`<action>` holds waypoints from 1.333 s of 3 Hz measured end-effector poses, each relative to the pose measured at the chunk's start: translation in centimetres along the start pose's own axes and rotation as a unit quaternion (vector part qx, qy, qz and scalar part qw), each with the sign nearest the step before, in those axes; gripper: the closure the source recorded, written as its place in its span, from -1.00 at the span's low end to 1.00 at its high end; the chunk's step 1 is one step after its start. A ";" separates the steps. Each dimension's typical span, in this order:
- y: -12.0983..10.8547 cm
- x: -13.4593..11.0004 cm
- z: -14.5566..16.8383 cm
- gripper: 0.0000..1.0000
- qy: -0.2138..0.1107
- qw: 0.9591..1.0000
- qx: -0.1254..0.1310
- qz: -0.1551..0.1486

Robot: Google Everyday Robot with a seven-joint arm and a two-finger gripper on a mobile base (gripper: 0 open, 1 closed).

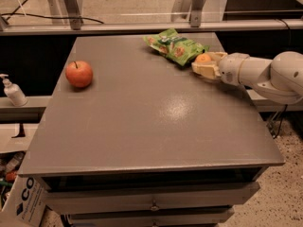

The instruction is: Move orange near green rice chip bag

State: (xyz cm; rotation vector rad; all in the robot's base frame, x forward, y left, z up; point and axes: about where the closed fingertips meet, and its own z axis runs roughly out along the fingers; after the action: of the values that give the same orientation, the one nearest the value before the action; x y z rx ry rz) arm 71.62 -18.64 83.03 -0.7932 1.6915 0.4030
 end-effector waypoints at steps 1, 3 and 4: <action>0.0 0.0 -0.2 -0.76 0.000 1.000 0.001 0.001; -0.1 -0.5 -0.4 -1.00 -0.004 1.000 0.003 0.001; -0.3 -1.0 -1.3 -1.00 -0.010 1.000 0.006 -0.001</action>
Offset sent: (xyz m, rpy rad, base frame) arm -0.0024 -0.0074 0.0051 0.0017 -0.0040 -0.0152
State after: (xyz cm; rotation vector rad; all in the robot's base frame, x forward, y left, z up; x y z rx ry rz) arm 70.99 -19.40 84.37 -0.7788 1.6734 0.3977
